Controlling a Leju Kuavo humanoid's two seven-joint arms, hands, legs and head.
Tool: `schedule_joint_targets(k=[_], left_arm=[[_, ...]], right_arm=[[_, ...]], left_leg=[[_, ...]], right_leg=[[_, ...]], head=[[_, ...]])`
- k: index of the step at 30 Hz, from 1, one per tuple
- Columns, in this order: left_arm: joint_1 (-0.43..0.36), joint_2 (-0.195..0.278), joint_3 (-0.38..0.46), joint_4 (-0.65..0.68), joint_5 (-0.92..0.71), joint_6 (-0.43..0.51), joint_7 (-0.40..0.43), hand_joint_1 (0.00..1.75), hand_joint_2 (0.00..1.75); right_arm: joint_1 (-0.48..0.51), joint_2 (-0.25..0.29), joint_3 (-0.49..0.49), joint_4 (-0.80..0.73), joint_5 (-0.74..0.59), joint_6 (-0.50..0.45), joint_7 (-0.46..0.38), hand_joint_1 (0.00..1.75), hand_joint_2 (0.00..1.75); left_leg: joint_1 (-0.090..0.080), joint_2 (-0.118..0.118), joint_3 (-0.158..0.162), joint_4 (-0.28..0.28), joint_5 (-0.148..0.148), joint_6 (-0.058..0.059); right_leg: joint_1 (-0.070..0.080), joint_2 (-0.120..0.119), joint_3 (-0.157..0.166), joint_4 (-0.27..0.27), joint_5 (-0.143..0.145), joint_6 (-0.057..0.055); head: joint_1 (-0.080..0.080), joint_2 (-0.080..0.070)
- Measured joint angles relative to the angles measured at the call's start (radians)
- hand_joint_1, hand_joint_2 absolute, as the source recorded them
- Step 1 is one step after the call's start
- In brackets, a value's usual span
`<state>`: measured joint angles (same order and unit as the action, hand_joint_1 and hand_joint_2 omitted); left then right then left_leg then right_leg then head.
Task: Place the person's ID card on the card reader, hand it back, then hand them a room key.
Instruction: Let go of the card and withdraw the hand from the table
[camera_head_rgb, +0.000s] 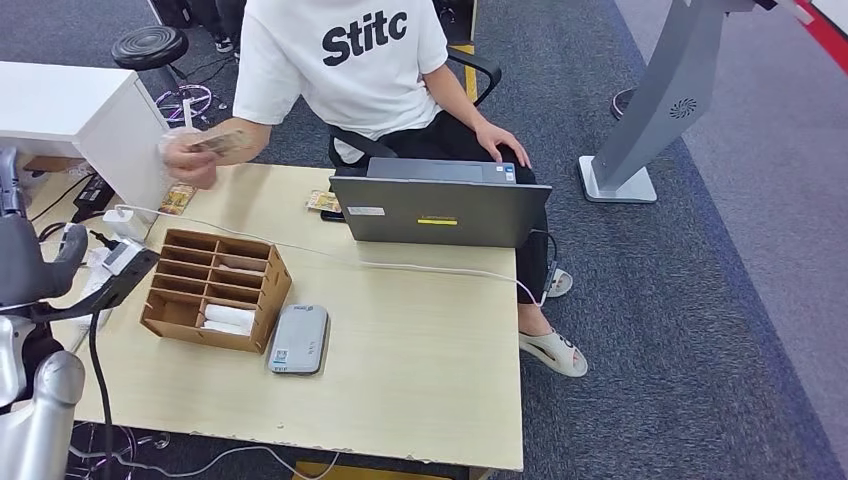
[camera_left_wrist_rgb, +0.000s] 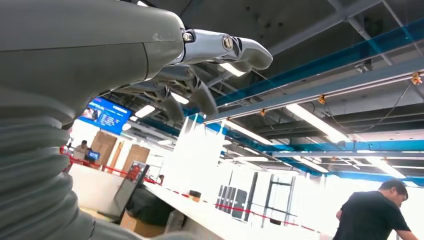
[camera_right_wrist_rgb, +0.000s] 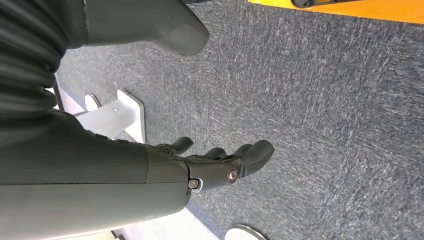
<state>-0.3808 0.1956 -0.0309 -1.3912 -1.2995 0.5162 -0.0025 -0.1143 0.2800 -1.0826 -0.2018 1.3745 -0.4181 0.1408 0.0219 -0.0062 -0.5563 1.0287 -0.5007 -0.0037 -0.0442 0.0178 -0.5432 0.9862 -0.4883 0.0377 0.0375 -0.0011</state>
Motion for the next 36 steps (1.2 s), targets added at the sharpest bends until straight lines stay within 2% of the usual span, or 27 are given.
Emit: schedule_joint_targets(k=[7, 11, 14, 16, 19, 22, 25, 29, 32, 34, 36], left_arm=[[0.167, -0.023, 0.000, -0.139, 0.111, 0.056, -0.078, 0.00, 1.75], [0.354, -0.055, 0.008, -0.269, 0.273, 0.141, -0.206, 0.00, 1.75], [0.520, -0.118, 0.059, -0.374, 0.462, 0.171, -0.381, 0.00, 1.75], [0.614, -0.179, 0.129, -0.437, 0.630, 0.168, -0.501, 0.00, 1.75], [0.696, -0.276, 0.274, -0.502, 0.882, 0.083, -0.619, 0.00, 1.75], [0.717, -0.380, 0.469, -0.528, 1.057, -0.088, -0.679, 0.00, 1.75], [0.725, -0.447, 0.608, -0.539, 1.091, -0.141, -0.698, 0.00, 1.75], [0.725, -0.490, 0.689, -0.543, 1.106, -0.143, -0.691, 0.00, 1.75], [0.715, -0.509, 0.733, -0.520, 1.184, -0.068, -0.658, 0.00, 1.75], [0.689, -0.518, 0.781, -0.449, 1.220, -0.007, -0.635, 0.00, 1.75], [0.638, -0.519, 0.861, -0.312, 1.211, 0.004, -0.599, 0.00, 1.75]], right_arm=[[0.000, 0.000, 0.000, 0.000, -0.026, -0.002, -0.002, 0.00, 1.75], [0.002, 0.000, -0.001, 0.000, -0.050, -0.010, -0.004, 0.00, 1.75], [0.005, 0.000, -0.004, 0.000, -0.070, -0.024, -0.007, 0.00, 1.75], [0.007, 0.000, -0.006, 0.000, -0.079, -0.033, -0.008, 0.00, 1.75], [0.011, 0.000, -0.006, 0.000, -0.086, -0.037, -0.016, 0.00, 1.75], [0.015, -0.002, -0.006, 0.000, -0.090, -0.037, -0.031, 0.00, 1.75], [0.019, -0.002, -0.006, 0.000, -0.091, -0.036, -0.036, 0.00, 1.75], [0.020, -0.003, -0.006, 0.000, -0.090, -0.037, -0.038, 0.00, 1.75], [0.020, -0.003, -0.006, 0.000, -0.081, -0.042, -0.038, 0.00, 1.75], [0.021, -0.003, -0.004, 0.000, -0.072, -0.048, -0.042, 0.00, 1.75], [0.021, -0.003, 0.000, 0.000, -0.060, -0.050, -0.048, 0.00, 1.75]], left_leg=[[0.000, 0.001, -0.001, 0.000, -0.001, 0.000], [0.000, 0.005, 0.000, -0.001, -0.002, 0.001], [0.000, 0.005, -0.001, -0.001, -0.003, 0.001], [0.000, 0.005, -0.001, -0.001, -0.004, 0.001], [0.000, 0.003, -0.001, -0.001, -0.005, 0.002], [0.000, 0.002, 0.000, -0.001, -0.005, 0.001], [0.000, 0.001, 0.000, -0.001, -0.004, 0.001], [0.000, 0.000, 0.000, -0.001, -0.004, 0.001], [0.000, 0.000, 0.001, -0.001, -0.004, 0.001], [0.000, -0.001, 0.001, -0.001, -0.004, 0.001], [-0.001, -0.003, 0.001, -0.001, -0.004, 0.001]], right_leg=[[0.000, 0.000, 0.000, 0.000, 0.000, 0.000], [0.000, 0.004, -0.001, 0.000, -0.001, 0.000], [0.000, 0.004, -0.001, -0.001, -0.002, 0.000], [0.000, 0.003, -0.001, -0.001, -0.003, 0.001], [0.000, 0.002, -0.001, -0.001, -0.004, 0.001], [0.000, 0.000, 0.000, -0.001, -0.004, 0.001], [0.000, -0.001, 0.001, -0.001, -0.004, 0.001], [0.000, -0.002, 0.002, -0.001, -0.003, 0.001], [0.000, -0.002, 0.002, -0.001, -0.003, 0.001], [0.000, -0.003, 0.003, -0.001, -0.004, 0.001], [0.000, -0.004, 0.003, -0.001, -0.004, 0.001]], head=[[0.000, 0.000], [0.000, 0.000], [0.000, 0.000], [0.000, 0.000], [0.000, 0.000], [0.000, 0.000], [-0.002, 0.000], [-0.001, 0.000], [-0.001, 0.000], [-0.002, 0.000], [-0.001, 0.000]])
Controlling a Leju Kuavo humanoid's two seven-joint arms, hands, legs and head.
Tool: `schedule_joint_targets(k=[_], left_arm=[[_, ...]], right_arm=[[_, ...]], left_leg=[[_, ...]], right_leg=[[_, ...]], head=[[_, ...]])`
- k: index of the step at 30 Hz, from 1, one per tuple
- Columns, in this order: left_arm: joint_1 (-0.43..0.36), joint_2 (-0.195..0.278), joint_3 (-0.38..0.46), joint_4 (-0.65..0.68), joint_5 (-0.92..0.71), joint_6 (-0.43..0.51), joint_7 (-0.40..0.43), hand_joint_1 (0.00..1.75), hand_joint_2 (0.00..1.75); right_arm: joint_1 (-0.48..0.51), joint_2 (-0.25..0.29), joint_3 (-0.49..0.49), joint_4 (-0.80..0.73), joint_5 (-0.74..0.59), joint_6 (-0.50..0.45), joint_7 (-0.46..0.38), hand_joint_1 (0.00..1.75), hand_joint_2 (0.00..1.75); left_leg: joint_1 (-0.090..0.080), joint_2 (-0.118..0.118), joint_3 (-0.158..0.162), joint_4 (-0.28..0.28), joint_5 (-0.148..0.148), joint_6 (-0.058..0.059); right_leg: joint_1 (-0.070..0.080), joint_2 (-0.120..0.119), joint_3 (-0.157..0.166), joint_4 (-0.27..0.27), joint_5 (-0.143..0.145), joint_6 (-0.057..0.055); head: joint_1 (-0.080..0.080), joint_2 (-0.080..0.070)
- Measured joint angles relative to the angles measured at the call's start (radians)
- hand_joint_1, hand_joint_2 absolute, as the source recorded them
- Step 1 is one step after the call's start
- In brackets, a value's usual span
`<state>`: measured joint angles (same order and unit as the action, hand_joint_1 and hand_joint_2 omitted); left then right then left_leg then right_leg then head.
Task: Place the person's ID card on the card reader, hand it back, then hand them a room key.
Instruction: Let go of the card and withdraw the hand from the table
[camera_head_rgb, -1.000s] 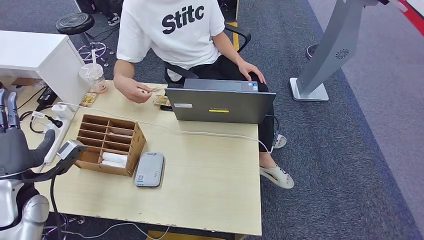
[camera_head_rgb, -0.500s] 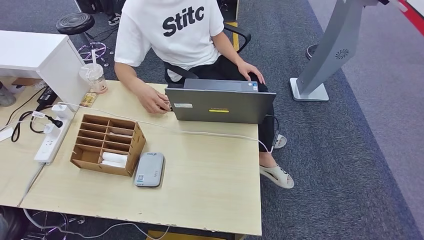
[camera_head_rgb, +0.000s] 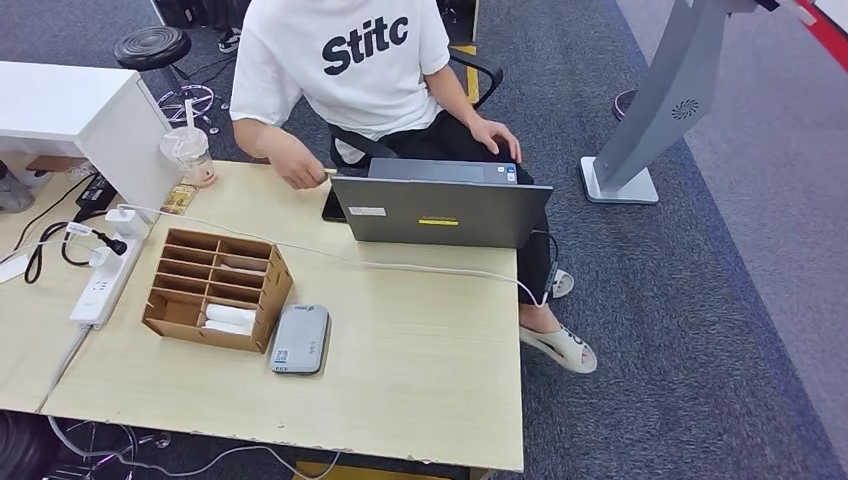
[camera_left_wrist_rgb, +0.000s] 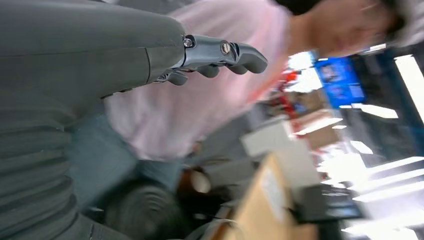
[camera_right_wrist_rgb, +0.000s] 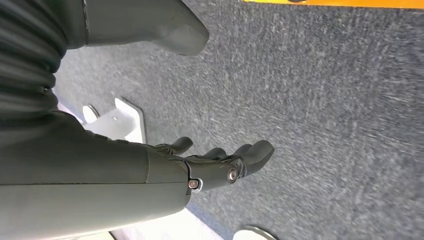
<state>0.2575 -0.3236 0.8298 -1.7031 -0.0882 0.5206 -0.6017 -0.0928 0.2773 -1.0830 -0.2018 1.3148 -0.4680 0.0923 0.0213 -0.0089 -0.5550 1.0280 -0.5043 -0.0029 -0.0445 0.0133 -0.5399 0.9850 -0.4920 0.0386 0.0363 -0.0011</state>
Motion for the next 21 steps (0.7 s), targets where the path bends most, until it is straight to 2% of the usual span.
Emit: schedule_joint_targets(k=[3, 5, 7, 8, 9, 13, 17, 21], left_arm=[[-0.104, 0.037, 0.158, 0.324, -0.023, -0.012, 0.077, 0.00, 1.75], [-0.165, 0.076, 0.243, 0.576, -0.059, 0.026, 0.142, 0.00, 1.75], [-0.198, 0.103, 0.282, 0.746, -0.101, 0.068, 0.200, 0.00, 1.75], [-0.206, 0.109, 0.288, 0.790, -0.114, 0.080, 0.221, 0.00, 1.75], [-0.211, 0.112, 0.292, 0.818, -0.123, 0.087, 0.236, 0.00, 1.75], [-0.277, 0.126, 0.276, 1.191, -0.487, 0.161, 0.587, 0.00, 1.75], [-0.296, 0.129, 0.190, 1.318, -0.711, 0.162, 0.686, 0.00, 1.75], [-0.302, 0.131, 0.104, 1.381, -0.800, 0.160, 0.731, 0.00, 1.75]], right_arm=[[0.000, 0.000, 0.012, 0.000, 0.025, 0.001, -0.004, 0.00, 1.75], [0.002, 0.000, 0.025, 0.000, 0.045, 0.003, -0.004, 0.00, 1.75], [0.002, 0.000, 0.034, 0.000, 0.058, 0.004, -0.003, 0.00, 1.75], [0.002, 0.000, 0.036, 0.000, 0.060, 0.004, -0.004, 0.00, 1.75], [0.002, 0.000, 0.038, 0.000, 0.061, 0.004, -0.004, 0.00, 1.75], [0.001, 0.000, 0.054, 0.001, 0.063, 0.003, 0.002, 0.00, 1.75], [0.001, 0.000, 0.054, 0.002, 0.059, 0.002, 0.025, 0.00, 1.75], [0.001, -0.001, 0.055, 0.002, 0.064, 0.000, 0.041, 0.00, 1.75]], left_leg=[[0.000, -0.001, 0.001, 0.000, 0.000, 0.000], [0.000, 0.000, 0.001, 0.000, 0.000, 0.000], [0.000, -0.001, 0.001, 0.000, 0.000, 0.000], [0.000, -0.001, 0.001, 0.000, 0.001, 0.000], [0.000, -0.001, 0.001, 0.000, 0.001, 0.001], [-0.001, -0.002, 0.001, 0.001, 0.001, 0.001], [-0.001, -0.002, 0.001, 0.001, 0.001, 0.001], [0.000, -0.002, 0.001, 0.001, 0.001, 0.001]], right_leg=[[0.000, 0.000, 0.001, 0.000, 0.000, 0.000], [0.000, 0.000, 0.001, 0.000, 0.000, 0.000], [0.000, 0.000, 0.001, 0.000, 0.000, 0.000], [0.000, -0.001, 0.001, 0.000, 0.000, 0.000], [0.000, -0.001, 0.001, 0.000, 0.000, 0.000], [-0.001, -0.002, 0.002, -0.002, 0.001, 0.001], [-0.001, -0.002, 0.002, -0.002, 0.001, 0.001], [0.000, -0.002, 0.002, -0.002, 0.001, 0.001]], head=[[-0.001, 0.000], [-0.003, 0.000], [-0.003, 0.000], [-0.003, 0.000], [-0.003, 0.000], [0.000, 0.000], [0.001, 0.000], [0.000, 0.000]])
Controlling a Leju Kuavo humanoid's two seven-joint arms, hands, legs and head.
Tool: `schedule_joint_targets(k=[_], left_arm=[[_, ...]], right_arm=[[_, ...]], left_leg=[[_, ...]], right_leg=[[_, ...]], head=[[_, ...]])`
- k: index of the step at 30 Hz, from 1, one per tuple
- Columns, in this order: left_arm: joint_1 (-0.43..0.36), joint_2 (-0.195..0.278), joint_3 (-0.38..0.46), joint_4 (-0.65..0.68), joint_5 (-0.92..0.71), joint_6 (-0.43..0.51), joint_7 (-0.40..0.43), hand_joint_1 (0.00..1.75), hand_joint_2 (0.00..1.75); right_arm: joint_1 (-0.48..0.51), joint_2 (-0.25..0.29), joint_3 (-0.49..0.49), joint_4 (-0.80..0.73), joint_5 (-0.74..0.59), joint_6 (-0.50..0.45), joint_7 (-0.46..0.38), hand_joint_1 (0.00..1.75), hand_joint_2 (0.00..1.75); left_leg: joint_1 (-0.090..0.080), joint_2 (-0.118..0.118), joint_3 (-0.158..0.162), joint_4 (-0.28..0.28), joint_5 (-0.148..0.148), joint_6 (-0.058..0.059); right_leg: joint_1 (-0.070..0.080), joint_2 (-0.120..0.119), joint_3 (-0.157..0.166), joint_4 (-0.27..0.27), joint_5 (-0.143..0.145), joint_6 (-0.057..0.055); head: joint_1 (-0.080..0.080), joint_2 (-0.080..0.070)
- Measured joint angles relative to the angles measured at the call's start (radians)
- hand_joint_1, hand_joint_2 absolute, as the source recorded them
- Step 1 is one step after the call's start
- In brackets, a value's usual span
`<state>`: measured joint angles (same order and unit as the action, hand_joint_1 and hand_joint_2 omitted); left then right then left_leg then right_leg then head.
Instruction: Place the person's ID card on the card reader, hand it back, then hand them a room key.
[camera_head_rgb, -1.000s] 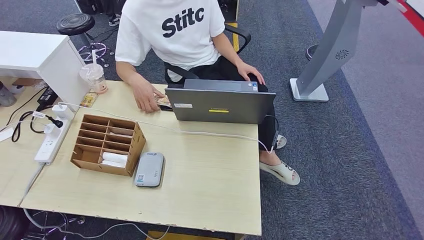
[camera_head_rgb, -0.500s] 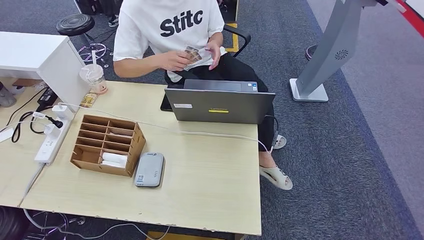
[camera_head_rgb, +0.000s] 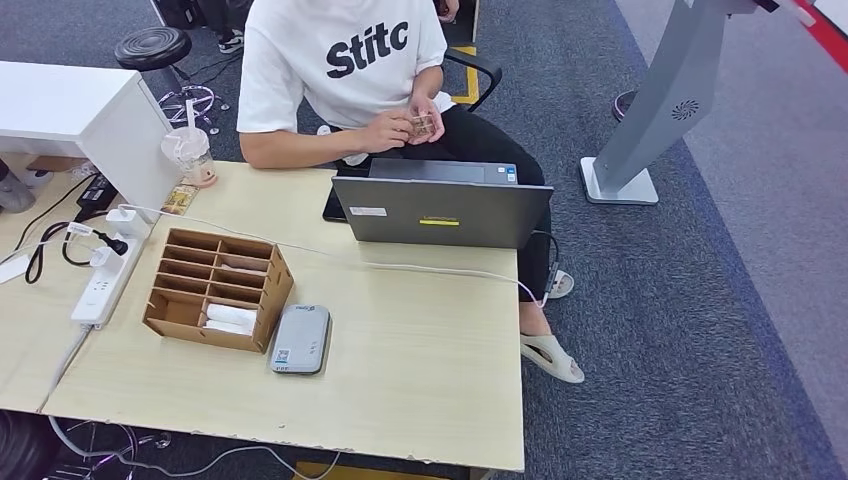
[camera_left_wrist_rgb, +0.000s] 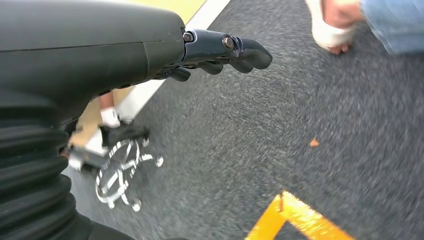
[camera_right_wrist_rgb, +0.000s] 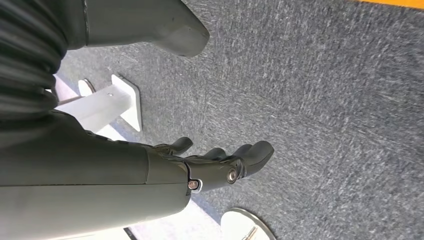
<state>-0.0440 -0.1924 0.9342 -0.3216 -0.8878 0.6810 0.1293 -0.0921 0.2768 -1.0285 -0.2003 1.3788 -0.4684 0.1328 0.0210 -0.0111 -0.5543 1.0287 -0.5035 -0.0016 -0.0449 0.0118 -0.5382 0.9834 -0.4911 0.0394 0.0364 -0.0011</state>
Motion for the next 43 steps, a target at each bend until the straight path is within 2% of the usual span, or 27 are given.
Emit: schedule_joint_targets(k=[6, 12, 16, 18, 22, 26, 35, 36, 39, 40, 43], left_arm=[[0.000, 0.000, -0.070, 0.048, -0.050, -0.042, 0.050, 0.00, 1.75], [0.000, 0.000, -0.092, 0.066, -0.046, -0.070, 0.068, 0.00, 1.75], [0.000, 0.000, -0.094, 0.070, -0.034, -0.072, 0.045, 0.00, 1.75], [0.000, 0.000, -0.094, 0.071, -0.027, -0.068, 0.027, 0.00, 1.75], [0.000, 0.000, -0.094, 0.071, -0.025, -0.062, 0.009, 0.00, 1.75], [0.004, 0.002, -0.110, 0.071, -0.007, -0.066, 0.006, 0.00, 1.75], [0.025, 0.028, -0.217, 0.071, 0.129, -0.150, -0.017, 0.00, 1.75], [0.028, 0.031, -0.230, 0.071, 0.145, -0.161, -0.021, 0.00, 1.75], [0.036, 0.041, -0.269, 0.070, 0.191, -0.193, -0.026, 0.00, 0.44], [0.039, 0.044, -0.283, 0.070, 0.207, -0.204, -0.027, 0.00, 0.00], [0.047, 0.053, -0.319, 0.070, 0.246, -0.231, -0.033, 0.00, 0.00]], right_arm=[[0.000, -0.002, 0.022, 0.000, 0.033, -0.007, -0.002, 0.00, 1.75], [0.000, -0.004, 0.045, 0.000, 0.055, -0.006, 0.003, 0.00, 1.75], [0.000, -0.005, 0.049, 0.000, 0.053, -0.009, 0.016, 0.00, 0.00], [0.000, -0.005, 0.051, 0.000, 0.055, -0.009, 0.033, 0.00, 0.00], [0.000, -0.006, 0.055, 0.000, 0.053, -0.010, 0.056, 0.00, 1.75], [0.006, -0.014, 0.085, -0.002, 0.014, 0.005, 0.072, 0.00, 1.75], [0.040, -0.053, 0.218, -0.023, -0.201, 0.079, 0.049, 0.00, 1.75], [0.044, -0.058, 0.233, -0.026, -0.225, 0.087, 0.045, 0.00, 1.31], [0.055, -0.071, 0.279, -0.035, -0.297, 0.111, 0.034, 0.00, 0.00], [0.060, -0.076, 0.295, -0.038, -0.322, 0.119, 0.030, 0.00, 0.00], [0.070, -0.088, 0.336, -0.046, -0.382, 0.138, 0.021, 0.00, 0.00]], left_leg=[[0.000, 0.000, 0.000, 0.000, 0.000, 0.000], [0.000, 0.000, 0.000, 0.000, 0.000, 0.000], [0.000, 0.000, 0.000, 0.000, 0.000, 0.000], [0.000, 0.000, 0.000, 0.000, 0.000, 0.000], [0.000, 0.000, 0.000, 0.000, 0.000, 0.000], [0.000, 0.000, 0.000, 0.000, 0.000, 0.000], [0.000, 0.000, 0.000, 0.000, 0.000, 0.000], [0.000, 0.000, 0.000, 0.000, 0.000, 0.000], [0.000, 0.000, 0.000, 0.000, 0.000, 0.000], [0.000, 0.000, 0.000, 0.000, 0.000, 0.000], [0.000, 0.000, 0.000, 0.000, 0.000, 0.000]], right_leg=[[0.000, 0.000, 0.000, 0.000, 0.000, 0.000], [0.000, 0.000, 0.000, 0.000, 0.000, 0.000], [0.000, 0.000, 0.000, 0.000, 0.000, 0.000], [0.000, 0.000, 0.000, 0.000, 0.000, 0.000], [0.000, 0.000, 0.000, 0.000, 0.000, 0.000], [0.000, 0.000, 0.000, 0.000, 0.000, 0.000], [0.000, 0.000, 0.000, 0.000, 0.000, 0.000], [0.000, 0.000, 0.000, 0.000, 0.000, 0.000], [0.000, 0.000, 0.000, 0.000, 0.000, 0.000], [0.000, 0.000, 0.000, 0.000, 0.000, 0.000], [0.000, 0.000, 0.000, 0.000, 0.000, 0.000]], head=[[0.000, 0.000], [0.000, 0.000], [0.000, 0.000], [0.000, 0.000], [0.000, 0.000], [0.000, 0.000], [0.000, 0.000], [0.000, 0.000], [0.000, 0.000], [0.000, 0.000], [0.000, 0.000]])
